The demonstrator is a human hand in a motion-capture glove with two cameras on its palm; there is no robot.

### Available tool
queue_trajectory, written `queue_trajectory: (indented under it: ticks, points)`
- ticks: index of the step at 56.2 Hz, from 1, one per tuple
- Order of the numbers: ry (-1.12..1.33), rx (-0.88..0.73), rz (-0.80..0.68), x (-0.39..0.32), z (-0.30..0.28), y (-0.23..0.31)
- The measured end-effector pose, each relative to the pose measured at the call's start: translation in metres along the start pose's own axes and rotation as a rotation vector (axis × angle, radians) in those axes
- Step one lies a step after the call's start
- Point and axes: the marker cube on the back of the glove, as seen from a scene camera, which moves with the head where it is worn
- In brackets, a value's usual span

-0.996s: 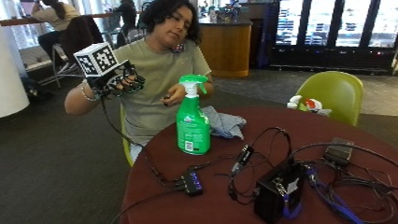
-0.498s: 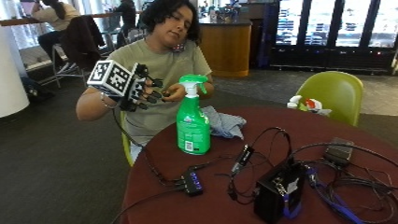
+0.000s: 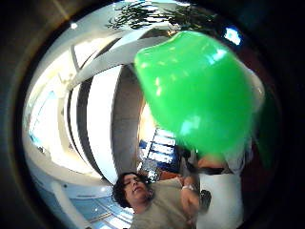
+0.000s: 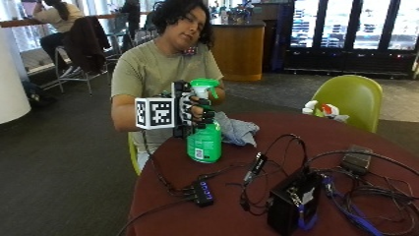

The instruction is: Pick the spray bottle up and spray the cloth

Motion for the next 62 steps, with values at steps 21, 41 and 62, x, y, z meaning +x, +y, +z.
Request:
queue_trajectory:
  ticks: [21, 41, 62]
  points:
    - [0.059, 0.094, -0.017, 0.009, 0.036, -0.057]
    - [0.032, 0.072, -0.135, -0.045, 0.016, -0.038]
    - [0.658, -0.562, 0.146, -0.139, 0.026, 0.000]
